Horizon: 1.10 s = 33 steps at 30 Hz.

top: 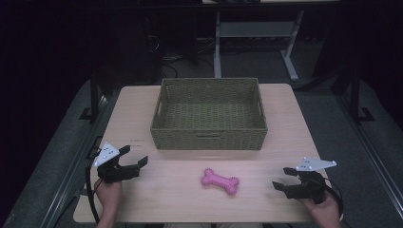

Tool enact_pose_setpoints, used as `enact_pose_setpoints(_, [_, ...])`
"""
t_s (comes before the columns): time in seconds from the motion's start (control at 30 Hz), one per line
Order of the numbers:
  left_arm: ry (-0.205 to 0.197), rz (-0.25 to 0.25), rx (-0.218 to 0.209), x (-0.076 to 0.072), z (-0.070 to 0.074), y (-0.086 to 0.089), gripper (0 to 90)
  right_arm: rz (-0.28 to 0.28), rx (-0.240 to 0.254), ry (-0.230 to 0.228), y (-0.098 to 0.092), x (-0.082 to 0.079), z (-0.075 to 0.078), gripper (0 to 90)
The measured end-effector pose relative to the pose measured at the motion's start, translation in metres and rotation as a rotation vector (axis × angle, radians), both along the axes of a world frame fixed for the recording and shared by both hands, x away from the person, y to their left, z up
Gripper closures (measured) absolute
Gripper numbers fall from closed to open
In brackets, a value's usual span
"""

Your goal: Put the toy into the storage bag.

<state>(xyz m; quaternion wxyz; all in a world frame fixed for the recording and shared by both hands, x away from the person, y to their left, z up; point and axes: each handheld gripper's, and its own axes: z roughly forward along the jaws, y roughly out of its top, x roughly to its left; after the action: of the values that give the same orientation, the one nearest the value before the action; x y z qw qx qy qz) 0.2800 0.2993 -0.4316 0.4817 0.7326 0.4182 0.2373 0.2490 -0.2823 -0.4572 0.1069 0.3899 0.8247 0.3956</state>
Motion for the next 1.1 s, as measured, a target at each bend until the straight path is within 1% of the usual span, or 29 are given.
enact_pose_setpoints(0.03, [0.001, 0.0, 0.002, 0.0, 0.0, 0.0, 13.6, 0.001, 0.0, 0.0, 0.0, 0.0, 0.001, 24.7])
enact_pose_setpoints(0.1, [0.003, -0.003, 0.01, -0.001, 0.0, 0.0, 13.6, 0.004, 0.001, -0.015, 0.0, -0.001, 0.003, 24.7])
enact_pose_setpoints(0.17, [0.002, -0.006, 0.012, -0.001, 0.0, 0.0, 13.6, 0.009, -0.002, -0.015, 0.002, -0.001, 0.006, 24.3])
enact_pose_setpoints(0.2, [0.001, -0.013, 0.002, -0.003, 0.0, 0.001, 13.6, 0.013, -0.007, -0.015, 0.004, -0.001, 0.007, 23.8])
enact_pose_setpoints(0.37, [0.001, -0.019, -0.001, -0.002, 0.0, -0.001, 13.6, 0.038, -0.026, -0.006, 0.013, 0.001, 0.012, 22.9])
enact_pose_setpoints(0.4, [0.006, -0.021, -0.005, -0.003, 0.001, -0.001, 13.6, 0.056, -0.043, -0.005, 0.018, 0.002, 0.015, 22.9])
enact_pose_setpoints(0.43, [0.006, -0.021, -0.005, -0.003, 0.001, -0.001, 13.6, 0.056, -0.043, -0.005, 0.018, 0.002, 0.015, 22.9])
enact_pose_setpoints(0.47, [0.0, -0.023, -0.011, -0.003, 0.001, -0.001, 13.6, 0.066, -0.064, 0.004, 0.021, 0.005, 0.016, 22.7])
enact_pose_setpoints(0.53, [-0.006, -0.021, -0.008, -0.004, 0.002, -0.002, 13.6, 0.08, -0.061, 0.012, 0.022, 0.006, 0.017, 22.7])
enact_pose_setpoints(0.63, [-0.001, -0.018, -0.006, -0.004, 0.001, -0.002, 13.6, 0.102, -0.067, 0.034, 0.025, 0.008, 0.019, 22.0])
enact_pose_setpoints(0.77, [-0.003, -0.022, 0.001, -0.004, 0.002, -0.003, 13.6, 0.136, -0.076, 0.045, 0.029, 0.01, 0.024, 21.4])
enact_pose_setpoints(0.83, [-0.003, -0.023, -0.001, -0.004, 0.002, -0.003, 13.6, 0.141, -0.076, 0.051, 0.031, 0.01, 0.025, 21.4])
enact_pose_setpoints(0.87, [-0.004, -0.023, -0.002, -0.005, 0.002, -0.003, 13.6, 0.152, -0.086, 0.063, 0.034, 0.012, 0.029, 21.4])
enact_pose_setpoints(0.9, [-0.004, -0.023, -0.002, -0.005, 0.002, -0.003, 13.6, 0.16, -0.094, 0.057, 0.035, 0.013, 0.03, 21.4])
enact_pose_setpoints(0.93, [-0.004, -0.019, 0.002, -0.004, 0.002, -0.003, 13.6, 0.171, -0.098, 0.062, 0.038, 0.014, 0.032, 21.4])
enact_pose_setpoints(1.1, [-0.004, -0.019, -0.01, -0.004, 0.002, -0.003, 13.6, 0.206, -0.112, 0.072, 0.047, 0.017, 0.038, 20.8])
